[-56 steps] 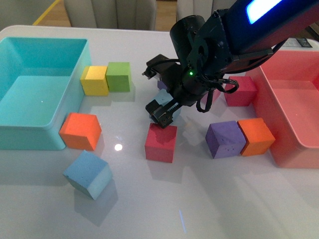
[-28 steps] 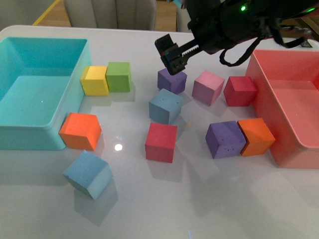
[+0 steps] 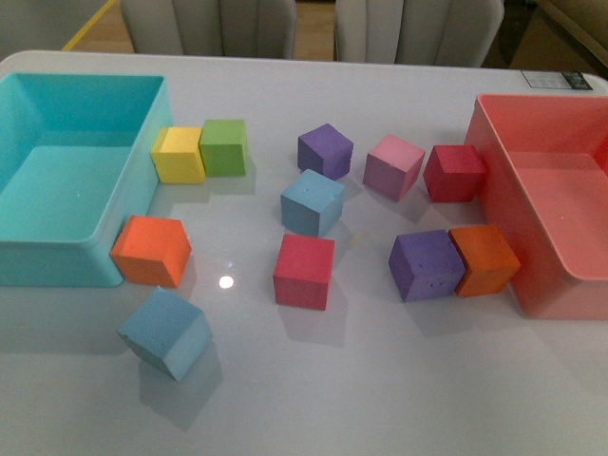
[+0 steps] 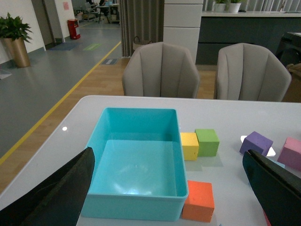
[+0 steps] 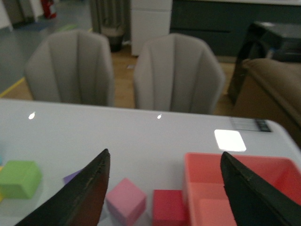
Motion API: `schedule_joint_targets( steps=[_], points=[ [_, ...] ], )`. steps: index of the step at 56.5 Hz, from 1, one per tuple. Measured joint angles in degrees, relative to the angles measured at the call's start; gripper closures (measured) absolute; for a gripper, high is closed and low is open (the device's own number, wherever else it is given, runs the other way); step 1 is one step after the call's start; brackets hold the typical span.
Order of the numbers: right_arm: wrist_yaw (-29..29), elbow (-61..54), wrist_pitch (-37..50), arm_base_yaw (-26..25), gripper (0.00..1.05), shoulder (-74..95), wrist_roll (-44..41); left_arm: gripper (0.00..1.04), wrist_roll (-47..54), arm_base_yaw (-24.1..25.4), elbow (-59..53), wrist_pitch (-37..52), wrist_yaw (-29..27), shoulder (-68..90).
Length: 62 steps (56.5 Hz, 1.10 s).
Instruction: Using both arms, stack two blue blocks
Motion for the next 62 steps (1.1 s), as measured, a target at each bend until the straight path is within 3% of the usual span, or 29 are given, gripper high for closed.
schedule_joint_targets(
  steps=[6,11,30,32,37,62],
  points=[
    [-2.64,-7.34,-0.17,-2.25,0.89,-5.53,0.15,0.09,0.00,0.00,0.00,0.00,0.00,0.00],
    [-4.31,-10.19,-0.79,-3.23,1.03,-9.46,0.09,0.09,0.00,0.00,0.00,0.00,-0.02,0.00],
    [-8.02,-19.08,-1.99,-7.13,1.03,-19.54,0.31,0.09,0.00,0.00,0.00,0.00,0.00,0.00],
    [-10.71,-19.93,-3.19,-8.81,1.03,-21.00,0.28,0.09,0.00,0.00,0.00,0.00,0.00,0.00],
    [-11.10,-21.00,-6.23,-10.62,1.03,-25.22,0.31,0.09,0.00,0.00,0.00,0.00,-0.02,0.00],
    [-11.32,-23.06,-24.24,-10.80,1.03,-46.56,0.31,0.09,0.00,0.00,0.00,0.00,0.00,0.00]
  ],
)
